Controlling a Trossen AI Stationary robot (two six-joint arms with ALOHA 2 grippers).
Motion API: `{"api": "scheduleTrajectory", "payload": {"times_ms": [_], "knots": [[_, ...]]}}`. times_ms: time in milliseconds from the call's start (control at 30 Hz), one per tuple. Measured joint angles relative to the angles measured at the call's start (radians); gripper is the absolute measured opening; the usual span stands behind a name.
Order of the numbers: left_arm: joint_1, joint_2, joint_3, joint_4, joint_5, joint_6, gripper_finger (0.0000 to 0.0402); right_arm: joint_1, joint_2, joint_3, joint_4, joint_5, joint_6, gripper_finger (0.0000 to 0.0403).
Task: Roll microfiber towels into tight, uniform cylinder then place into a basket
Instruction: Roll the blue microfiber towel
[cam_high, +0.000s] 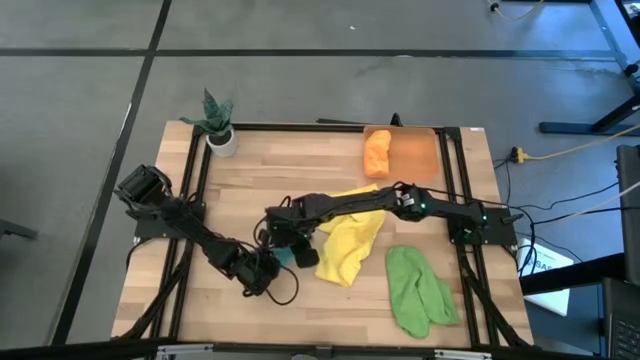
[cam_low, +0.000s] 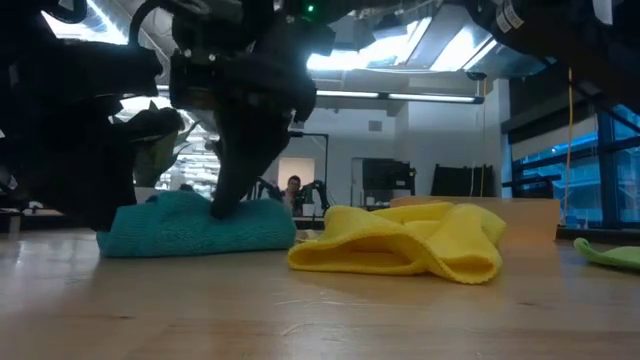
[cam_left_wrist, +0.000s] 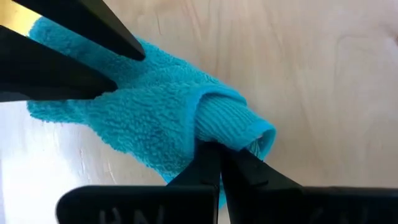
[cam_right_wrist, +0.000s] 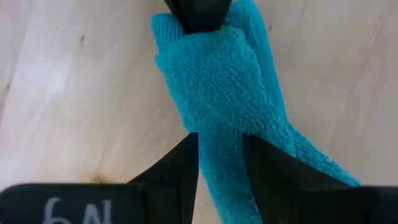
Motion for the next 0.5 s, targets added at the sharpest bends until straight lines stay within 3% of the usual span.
{"api": "scheduleTrajectory", "payload": {"times_ms": [367, 500], "knots": [[-0.038, -0.084, -0.005, -0.081, -0.002, -0.007, 0.0004, -0.015, 0.025, 0.000, 0.004, 0.000, -0.003, 0.0129], [-0.048, -0.109, -0.005, -0.185, -0.008, -0.056, 0.0004, -0.018, 0.034, 0.001, 0.010, 0.000, -0.005, 0.0129]]}}
